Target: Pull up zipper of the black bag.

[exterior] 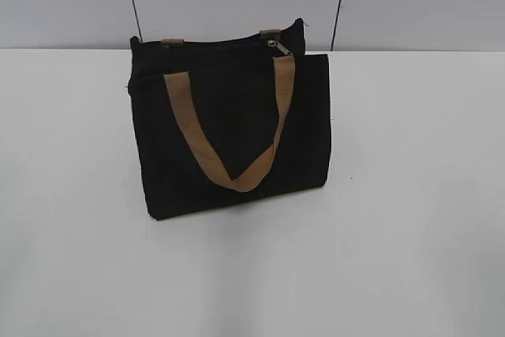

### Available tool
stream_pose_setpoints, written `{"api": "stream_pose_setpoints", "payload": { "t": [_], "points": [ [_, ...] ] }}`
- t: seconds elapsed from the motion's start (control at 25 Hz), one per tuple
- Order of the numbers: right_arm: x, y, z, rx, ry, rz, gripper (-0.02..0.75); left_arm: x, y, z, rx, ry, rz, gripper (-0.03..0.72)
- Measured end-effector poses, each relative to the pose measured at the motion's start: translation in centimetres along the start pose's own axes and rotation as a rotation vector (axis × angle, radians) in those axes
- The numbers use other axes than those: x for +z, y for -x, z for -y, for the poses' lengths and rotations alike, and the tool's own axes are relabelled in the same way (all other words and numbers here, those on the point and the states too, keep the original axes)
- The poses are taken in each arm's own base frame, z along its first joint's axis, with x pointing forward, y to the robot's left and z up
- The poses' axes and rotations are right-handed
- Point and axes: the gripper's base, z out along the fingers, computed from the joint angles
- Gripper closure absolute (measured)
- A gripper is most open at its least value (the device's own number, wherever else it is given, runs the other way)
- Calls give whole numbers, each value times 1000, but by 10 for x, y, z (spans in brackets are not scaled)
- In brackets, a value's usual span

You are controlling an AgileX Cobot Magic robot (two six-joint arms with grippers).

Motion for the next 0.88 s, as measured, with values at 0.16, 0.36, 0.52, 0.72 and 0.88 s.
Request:
{"api": "stream_pose_setpoints", "payload": {
  "t": [0.16, 0.36, 0.52, 0.72, 0.88],
  "points": [
    [-21, -23, -1, 7, -117, 88, 150, -10, -21, -3, 12, -12, 86, 179],
    [-13, -47, 3, 9, -182, 90, 150, -6, -32, -5, 41, -14, 108, 179],
    [-2, -54, 8, 11, -203, 93, 150, -1, -32, -5, 65, -8, 121, 181],
    [5, -54, 13, 4, -235, 118, 150, -1, -32, -5, 64, -15, 124, 199],
    [5, -53, 13, 4, -237, 124, 150, -1, -32, -5, 67, -8, 125, 211]
  ]
}}
